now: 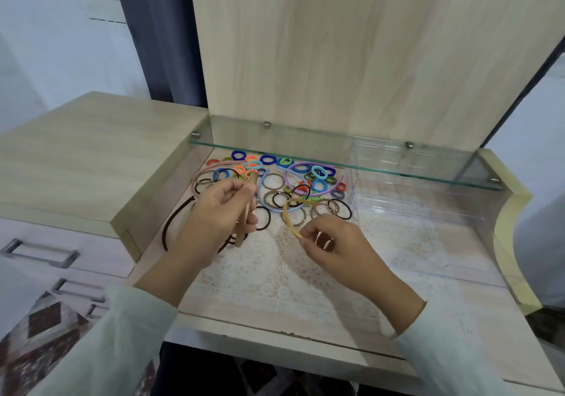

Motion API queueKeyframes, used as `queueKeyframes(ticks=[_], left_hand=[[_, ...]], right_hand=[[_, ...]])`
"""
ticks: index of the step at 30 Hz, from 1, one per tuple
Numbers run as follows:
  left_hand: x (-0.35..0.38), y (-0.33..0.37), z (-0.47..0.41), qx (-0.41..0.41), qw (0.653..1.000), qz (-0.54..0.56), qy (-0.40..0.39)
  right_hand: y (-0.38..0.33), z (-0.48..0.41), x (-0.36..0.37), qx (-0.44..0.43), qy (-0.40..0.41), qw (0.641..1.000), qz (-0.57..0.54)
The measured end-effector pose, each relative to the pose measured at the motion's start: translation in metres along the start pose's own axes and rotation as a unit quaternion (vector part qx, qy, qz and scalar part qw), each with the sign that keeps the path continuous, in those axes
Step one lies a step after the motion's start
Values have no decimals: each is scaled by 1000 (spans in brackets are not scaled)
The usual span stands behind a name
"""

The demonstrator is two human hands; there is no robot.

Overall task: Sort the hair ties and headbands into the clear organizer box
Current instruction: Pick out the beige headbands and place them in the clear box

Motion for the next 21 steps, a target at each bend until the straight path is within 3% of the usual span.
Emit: queueKeyframes(ticks=[8,21], left_hand=[[-5,8,-11,-12,999,40,20],[-6,-4,-20,-55,995,73,-30]], right_hand=[[-7,-12,-24,64,45,975,-208],[-14,-27,-45,88,72,885,-452]])
Point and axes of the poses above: each hand's wrist, its own z-axis away from the middle knuckle, its own x-axis out of the palm, y = z × x, the point moved 3 cm from there along -z, towards the middle knuckle, and after that the axes turned 15 degrees about -y, right-handed, at the moved point
